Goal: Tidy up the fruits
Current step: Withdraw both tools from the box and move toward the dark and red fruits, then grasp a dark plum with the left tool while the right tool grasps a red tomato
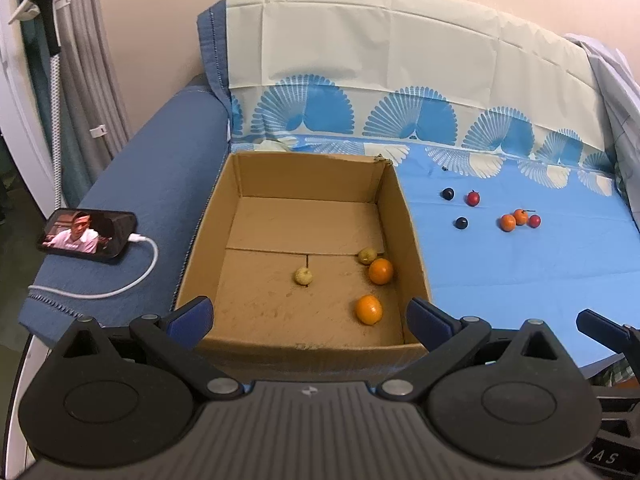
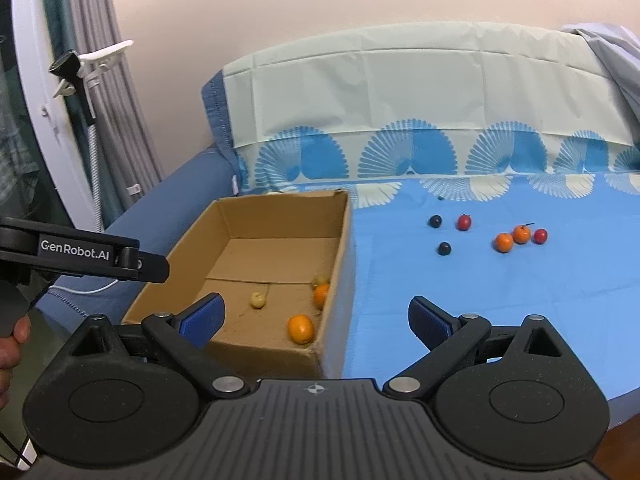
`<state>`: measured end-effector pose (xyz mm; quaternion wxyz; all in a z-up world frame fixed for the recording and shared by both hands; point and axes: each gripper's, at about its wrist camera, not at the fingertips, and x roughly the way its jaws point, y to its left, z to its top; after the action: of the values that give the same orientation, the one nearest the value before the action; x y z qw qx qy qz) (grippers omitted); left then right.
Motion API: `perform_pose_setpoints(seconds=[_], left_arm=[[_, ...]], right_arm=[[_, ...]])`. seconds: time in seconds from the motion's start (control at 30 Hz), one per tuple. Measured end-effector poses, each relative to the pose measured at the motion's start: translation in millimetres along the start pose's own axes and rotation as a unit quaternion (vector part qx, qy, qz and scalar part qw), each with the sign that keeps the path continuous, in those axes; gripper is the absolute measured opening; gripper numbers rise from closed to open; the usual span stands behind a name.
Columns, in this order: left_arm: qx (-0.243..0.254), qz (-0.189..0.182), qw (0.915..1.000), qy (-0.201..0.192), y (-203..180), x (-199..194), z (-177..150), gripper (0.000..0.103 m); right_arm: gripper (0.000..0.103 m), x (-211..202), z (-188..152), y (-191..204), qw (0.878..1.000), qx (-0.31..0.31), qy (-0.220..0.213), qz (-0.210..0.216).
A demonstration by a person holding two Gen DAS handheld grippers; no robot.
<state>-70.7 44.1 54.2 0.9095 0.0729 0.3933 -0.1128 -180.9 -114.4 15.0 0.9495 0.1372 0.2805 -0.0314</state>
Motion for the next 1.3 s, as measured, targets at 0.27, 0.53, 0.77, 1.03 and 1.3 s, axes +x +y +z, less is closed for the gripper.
perform_pose_setpoints(seconds=[0.27, 0.53, 0.77, 1.03, 1.3], left_arm=[[0.011, -0.014, 0.9998, 0.011, -23, 31, 19, 0.103], [0.035, -0.035, 0.9985, 0.022, -60, 71, 41, 0.103], [0.062, -0.051, 0.9964, 0.024, -106, 109, 60, 0.103], [0.098, -0.062, 0.9923, 0.045, -160, 164, 69, 0.103], [0.112, -0.070, 0.9889, 0.067, -194, 219, 73, 0.103]], right_arm=[[0.098, 24, 11, -28, 1.000, 0.017, 0.005, -0.022], [0.098, 50, 20, -71, 0.997, 0.039, 0.001, -0.066], [0.098, 72, 19, -125, 0.991, 0.060, 0.004, -0.117], [0.098, 100, 15, -181, 0.983, 0.076, 0.006, -0.167], [0.098, 132, 13, -227, 0.977, 0.088, 0.013, -0.192]])
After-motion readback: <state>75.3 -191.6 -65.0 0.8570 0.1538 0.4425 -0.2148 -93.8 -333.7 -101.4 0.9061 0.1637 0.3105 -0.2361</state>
